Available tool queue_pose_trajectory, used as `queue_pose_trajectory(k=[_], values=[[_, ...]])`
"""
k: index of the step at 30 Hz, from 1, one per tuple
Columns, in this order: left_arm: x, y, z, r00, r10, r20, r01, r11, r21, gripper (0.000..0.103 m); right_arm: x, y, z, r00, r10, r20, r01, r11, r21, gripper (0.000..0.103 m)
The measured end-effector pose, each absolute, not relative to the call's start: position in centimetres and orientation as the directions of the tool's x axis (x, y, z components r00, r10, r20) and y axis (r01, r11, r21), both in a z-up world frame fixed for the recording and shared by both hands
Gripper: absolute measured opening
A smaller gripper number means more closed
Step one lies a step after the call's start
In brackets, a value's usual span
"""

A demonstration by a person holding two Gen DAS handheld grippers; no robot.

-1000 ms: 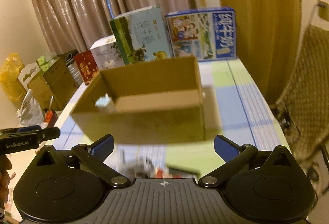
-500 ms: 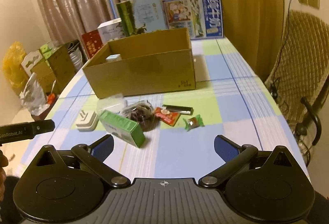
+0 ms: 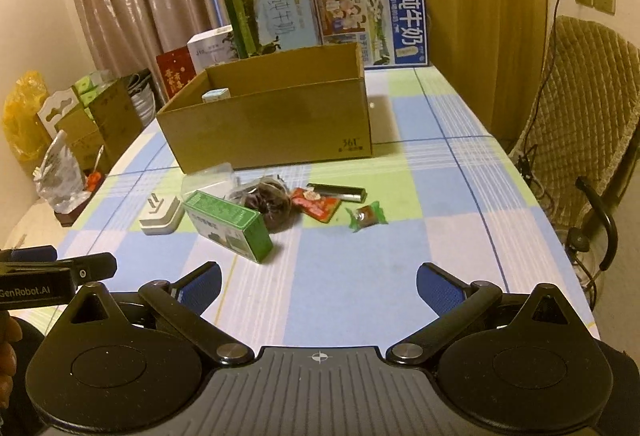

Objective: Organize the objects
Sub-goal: 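Lift both open tools out of the cardboard box back over the table, then grasp the white plug adapter with the left tool while the right tool grasps the wrapped candy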

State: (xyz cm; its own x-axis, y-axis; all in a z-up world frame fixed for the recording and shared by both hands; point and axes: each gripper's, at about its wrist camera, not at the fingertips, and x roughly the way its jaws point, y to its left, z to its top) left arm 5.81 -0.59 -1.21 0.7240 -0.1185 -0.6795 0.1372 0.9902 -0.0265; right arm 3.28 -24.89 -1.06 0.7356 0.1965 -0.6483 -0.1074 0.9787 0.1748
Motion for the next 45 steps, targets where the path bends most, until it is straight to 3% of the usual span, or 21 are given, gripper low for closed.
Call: queue_pose_trajectory(k=[45], values=[[8.1,-0.7,-3.8,0.709,-0.095,-0.699,0.138,0.99,0.005,0.102,5.6,-25.9,-3.5,0.729,0.152,-0.667,-0.09,0.988,0.126,0.101]])
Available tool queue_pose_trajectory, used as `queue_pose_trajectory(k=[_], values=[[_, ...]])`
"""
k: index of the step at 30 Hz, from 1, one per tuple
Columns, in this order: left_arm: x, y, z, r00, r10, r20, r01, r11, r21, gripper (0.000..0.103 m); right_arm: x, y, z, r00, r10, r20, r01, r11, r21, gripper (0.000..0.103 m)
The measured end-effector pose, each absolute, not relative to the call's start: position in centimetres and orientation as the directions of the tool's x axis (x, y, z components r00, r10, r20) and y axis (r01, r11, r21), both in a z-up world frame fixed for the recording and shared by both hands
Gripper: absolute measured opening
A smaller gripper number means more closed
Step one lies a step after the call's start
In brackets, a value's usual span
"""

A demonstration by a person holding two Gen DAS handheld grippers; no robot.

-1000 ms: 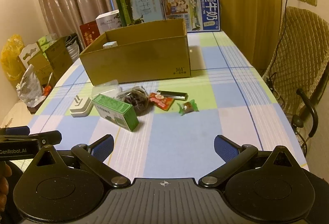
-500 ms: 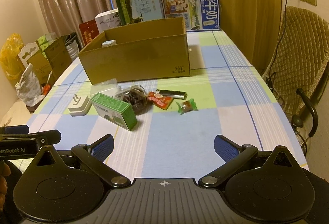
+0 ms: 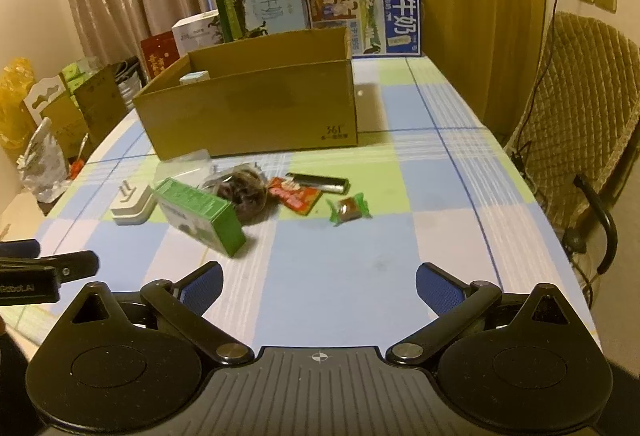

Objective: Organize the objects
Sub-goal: 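Grasp the white plug adapter with the left tool while the right tool grasps the wrapped candy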

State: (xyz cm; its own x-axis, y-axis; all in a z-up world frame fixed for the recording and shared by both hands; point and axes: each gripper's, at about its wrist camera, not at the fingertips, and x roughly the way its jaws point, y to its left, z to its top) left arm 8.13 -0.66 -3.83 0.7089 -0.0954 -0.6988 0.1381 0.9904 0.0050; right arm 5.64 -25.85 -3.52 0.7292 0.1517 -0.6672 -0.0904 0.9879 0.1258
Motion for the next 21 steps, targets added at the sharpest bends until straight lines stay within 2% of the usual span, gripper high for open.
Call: queue_pose_trajectory(k=[5,7,16,21], values=[[10.1,0.1,-4.5,0.712,-0.072,-0.698,0.132,0.991,0.032,0.102,8.2,-25.8,-4.4,0.733,0.133,-0.667,-0.101,0.991,0.087,0.099],[11.1,0.4,-4.9,0.714,-0.062,-0.697,0.133,0.99,0.048,0.102,9.6,-25.7,-4.9,0.733,0.13,-0.668,-0.117,0.991,0.065,0.092],[16.5,1.5,-7.3,0.715,-0.026,-0.699,0.146,0.983,0.113,0.102,15.7,-25.8,-9.0,0.714,0.117,-0.691,-0.163,0.987,-0.001,0.071],[19.1,1.7,-8.4,0.717,-0.022,-0.697,0.156,0.979,0.129,0.102,18.1,-25.5,-10.8,0.705,0.113,-0.7,-0.172,0.985,-0.014,0.065]])
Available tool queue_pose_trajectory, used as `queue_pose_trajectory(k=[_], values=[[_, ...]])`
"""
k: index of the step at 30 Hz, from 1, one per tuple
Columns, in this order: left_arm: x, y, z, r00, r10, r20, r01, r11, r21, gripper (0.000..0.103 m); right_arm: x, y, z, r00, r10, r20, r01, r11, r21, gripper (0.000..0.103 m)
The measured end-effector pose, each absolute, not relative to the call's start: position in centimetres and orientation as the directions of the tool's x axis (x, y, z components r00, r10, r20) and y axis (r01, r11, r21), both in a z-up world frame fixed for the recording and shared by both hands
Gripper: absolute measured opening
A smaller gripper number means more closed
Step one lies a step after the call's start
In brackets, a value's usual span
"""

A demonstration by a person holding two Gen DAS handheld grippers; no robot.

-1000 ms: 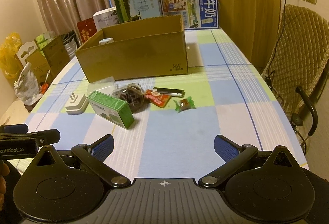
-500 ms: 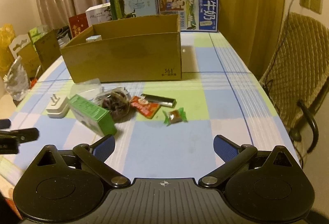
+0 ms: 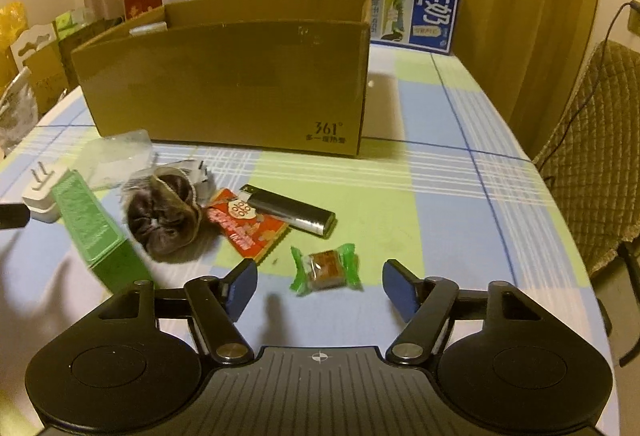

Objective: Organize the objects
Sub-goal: 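Grasp the white plug adapter with the left tool while the right tool grasps the wrapped candy, then carry the plug and candy into the cardboard box and release both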

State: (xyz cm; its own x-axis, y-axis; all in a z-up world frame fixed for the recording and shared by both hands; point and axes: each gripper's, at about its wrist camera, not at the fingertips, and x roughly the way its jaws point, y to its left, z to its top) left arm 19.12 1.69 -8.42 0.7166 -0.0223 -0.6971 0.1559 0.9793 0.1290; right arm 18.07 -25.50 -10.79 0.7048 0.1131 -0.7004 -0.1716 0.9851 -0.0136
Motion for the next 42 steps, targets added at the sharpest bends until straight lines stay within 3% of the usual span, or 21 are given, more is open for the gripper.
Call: queue_pose_trajectory(k=[8,10,13,18,24,29,42], values=[[21.0,2.5,-10.1,0.712,-0.034,-0.702,0.157,0.981,0.112,0.102,20.0,-25.1,-12.6,0.694,0.086,-0.715,-0.162,0.986,-0.039,0.046],[21.3,2.7,-10.3,0.706,-0.036,-0.707,0.155,0.982,0.104,0.102,20.1,-25.1,-12.6,0.693,0.091,-0.715,-0.16,0.987,-0.03,0.033],[21.6,3.1,-10.6,0.706,-0.035,-0.708,0.148,0.984,0.099,0.101,19.9,-24.7,-12.4,0.695,0.074,-0.715,-0.152,0.987,-0.046,0.027],[22.4,3.7,-10.8,0.708,-0.034,-0.706,0.139,0.986,0.092,0.097,19.7,-24.7,-12.1,0.696,0.082,-0.714,-0.128,0.992,-0.011,0.025],[23.8,4.1,-11.6,0.692,-0.036,-0.721,0.136,0.987,0.08,0.085,19.6,-24.2,-11.7,0.7,0.093,-0.708,-0.136,0.991,-0.004,0.025],[24.6,3.9,-12.1,0.669,-0.037,-0.742,0.145,0.986,0.081,0.062,19.6,-23.9,-11.5,0.698,0.102,-0.709,-0.137,0.991,0.008,0.025],[22.5,4.0,-10.0,0.68,-0.032,-0.733,0.126,0.989,0.074,0.06,18.8,-23.4,-9.7,0.718,0.124,-0.685,-0.144,0.989,0.027,0.025]])
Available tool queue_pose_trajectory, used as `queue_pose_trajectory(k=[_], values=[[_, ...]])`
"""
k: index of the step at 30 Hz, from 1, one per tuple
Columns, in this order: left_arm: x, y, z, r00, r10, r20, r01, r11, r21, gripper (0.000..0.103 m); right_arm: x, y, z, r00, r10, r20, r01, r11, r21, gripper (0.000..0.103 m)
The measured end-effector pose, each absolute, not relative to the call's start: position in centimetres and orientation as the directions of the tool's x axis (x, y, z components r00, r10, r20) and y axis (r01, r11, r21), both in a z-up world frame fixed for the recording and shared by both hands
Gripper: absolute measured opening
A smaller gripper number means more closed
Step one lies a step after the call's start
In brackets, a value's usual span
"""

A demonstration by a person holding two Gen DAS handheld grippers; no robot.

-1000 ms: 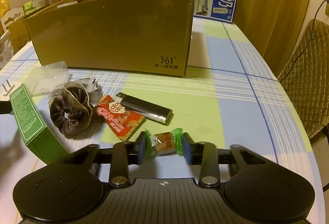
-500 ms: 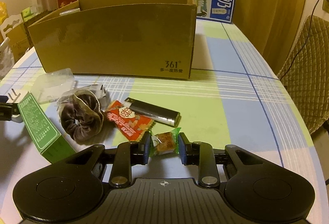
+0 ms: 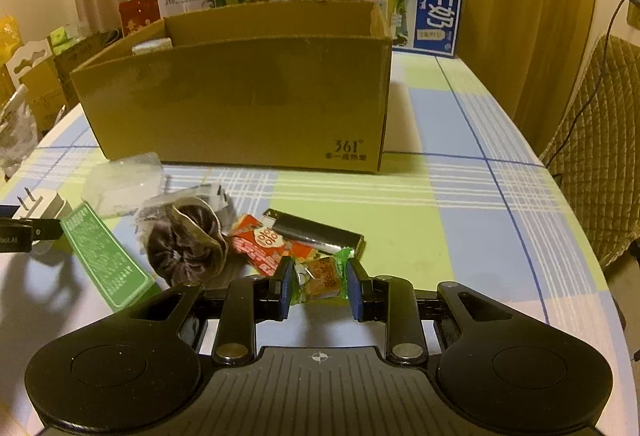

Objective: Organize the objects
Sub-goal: 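Carry the plug and candy into the cardboard box and release both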

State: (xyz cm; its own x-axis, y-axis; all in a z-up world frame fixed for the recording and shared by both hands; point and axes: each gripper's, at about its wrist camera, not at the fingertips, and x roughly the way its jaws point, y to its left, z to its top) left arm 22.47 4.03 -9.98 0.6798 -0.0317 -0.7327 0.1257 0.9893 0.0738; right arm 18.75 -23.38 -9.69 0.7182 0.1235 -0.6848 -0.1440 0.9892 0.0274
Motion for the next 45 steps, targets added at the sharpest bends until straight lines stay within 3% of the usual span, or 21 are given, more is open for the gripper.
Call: queue_pose_trajectory(k=[45], values=[[16.4,-0.9,1.0,0.748,-0.159,-0.644,0.241,0.97,0.04,0.06,12.9,-22.0,-1.0,0.747,0.219,-0.627,-0.209,0.974,0.092,0.025]])
